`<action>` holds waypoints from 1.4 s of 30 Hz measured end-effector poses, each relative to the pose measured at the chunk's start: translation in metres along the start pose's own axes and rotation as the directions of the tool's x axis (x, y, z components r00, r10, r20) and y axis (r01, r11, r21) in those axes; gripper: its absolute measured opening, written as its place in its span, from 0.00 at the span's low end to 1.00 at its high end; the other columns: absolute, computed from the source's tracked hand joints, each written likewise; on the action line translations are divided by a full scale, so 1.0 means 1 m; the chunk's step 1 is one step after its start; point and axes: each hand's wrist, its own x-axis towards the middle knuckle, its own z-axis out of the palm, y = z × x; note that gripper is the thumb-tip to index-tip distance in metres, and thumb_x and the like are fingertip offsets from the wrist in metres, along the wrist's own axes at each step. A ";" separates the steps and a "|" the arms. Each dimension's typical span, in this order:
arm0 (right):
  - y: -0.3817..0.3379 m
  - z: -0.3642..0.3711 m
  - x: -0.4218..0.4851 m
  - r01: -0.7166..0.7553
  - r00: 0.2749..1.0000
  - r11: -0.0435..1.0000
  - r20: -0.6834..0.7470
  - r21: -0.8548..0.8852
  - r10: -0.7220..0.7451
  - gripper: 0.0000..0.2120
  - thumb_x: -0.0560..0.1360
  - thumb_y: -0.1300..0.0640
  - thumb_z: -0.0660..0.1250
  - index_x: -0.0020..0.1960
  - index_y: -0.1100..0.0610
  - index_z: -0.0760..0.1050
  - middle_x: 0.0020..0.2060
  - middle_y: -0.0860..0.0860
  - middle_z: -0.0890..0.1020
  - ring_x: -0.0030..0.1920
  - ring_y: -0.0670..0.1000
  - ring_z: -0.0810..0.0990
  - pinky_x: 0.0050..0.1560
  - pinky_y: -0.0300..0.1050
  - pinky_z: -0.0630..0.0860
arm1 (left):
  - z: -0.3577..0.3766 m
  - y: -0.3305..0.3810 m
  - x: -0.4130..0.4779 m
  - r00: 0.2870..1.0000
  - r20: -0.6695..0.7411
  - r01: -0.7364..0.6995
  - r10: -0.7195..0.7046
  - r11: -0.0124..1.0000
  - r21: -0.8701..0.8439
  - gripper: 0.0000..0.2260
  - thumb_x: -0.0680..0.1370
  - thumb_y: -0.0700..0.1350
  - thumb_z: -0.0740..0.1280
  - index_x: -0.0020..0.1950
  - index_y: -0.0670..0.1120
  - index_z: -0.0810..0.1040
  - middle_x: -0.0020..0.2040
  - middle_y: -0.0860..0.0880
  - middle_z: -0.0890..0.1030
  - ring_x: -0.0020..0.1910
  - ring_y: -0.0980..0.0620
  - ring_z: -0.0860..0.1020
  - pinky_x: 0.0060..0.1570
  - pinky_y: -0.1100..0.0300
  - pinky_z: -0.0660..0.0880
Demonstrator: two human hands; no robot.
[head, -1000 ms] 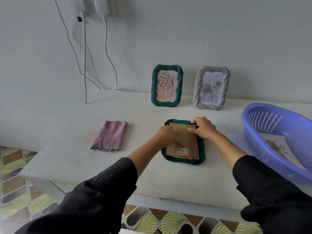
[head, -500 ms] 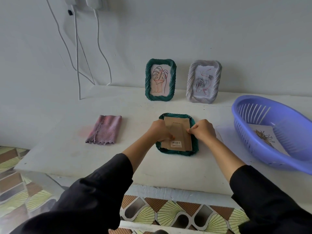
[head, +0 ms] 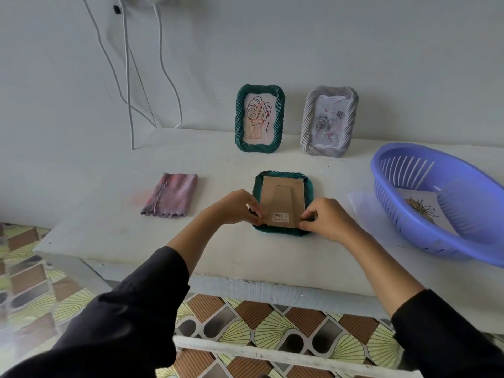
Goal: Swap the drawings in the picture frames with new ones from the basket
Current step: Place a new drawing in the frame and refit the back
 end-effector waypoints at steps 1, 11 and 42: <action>0.001 -0.001 0.000 0.009 1.000 1.000 0.029 -0.018 -0.009 0.08 0.68 0.58 0.73 0.43 0.63 0.82 0.38 0.54 0.81 0.39 0.54 0.77 0.40 0.45 0.71 | 0.001 -0.001 -0.001 1.000 -0.002 -0.021 0.021 1.000 0.011 0.09 0.69 0.42 0.75 0.49 0.45 0.84 0.48 0.50 0.80 0.43 0.55 0.73 0.38 0.73 0.66; -0.002 -0.005 -0.006 0.087 0.988 0.967 0.143 -0.241 -0.053 0.15 0.72 0.54 0.68 0.43 0.68 0.75 0.44 0.64 0.79 0.35 0.54 0.71 0.38 0.45 0.63 | 0.005 -0.009 -0.013 0.987 -0.065 -0.140 0.149 0.983 0.119 0.09 0.70 0.47 0.74 0.49 0.47 0.85 0.50 0.49 0.84 0.46 0.51 0.79 0.52 0.56 0.75; -0.018 0.011 -0.008 -0.010 1.000 0.932 -0.020 -0.364 0.003 0.22 0.74 0.64 0.63 0.27 0.58 0.55 0.26 0.52 0.61 0.33 0.57 0.66 0.28 0.44 0.58 | -0.001 0.002 0.004 0.988 -0.025 -0.126 0.151 0.897 0.424 0.10 0.73 0.53 0.69 0.46 0.48 0.83 0.48 0.51 0.83 0.47 0.51 0.80 0.48 0.55 0.76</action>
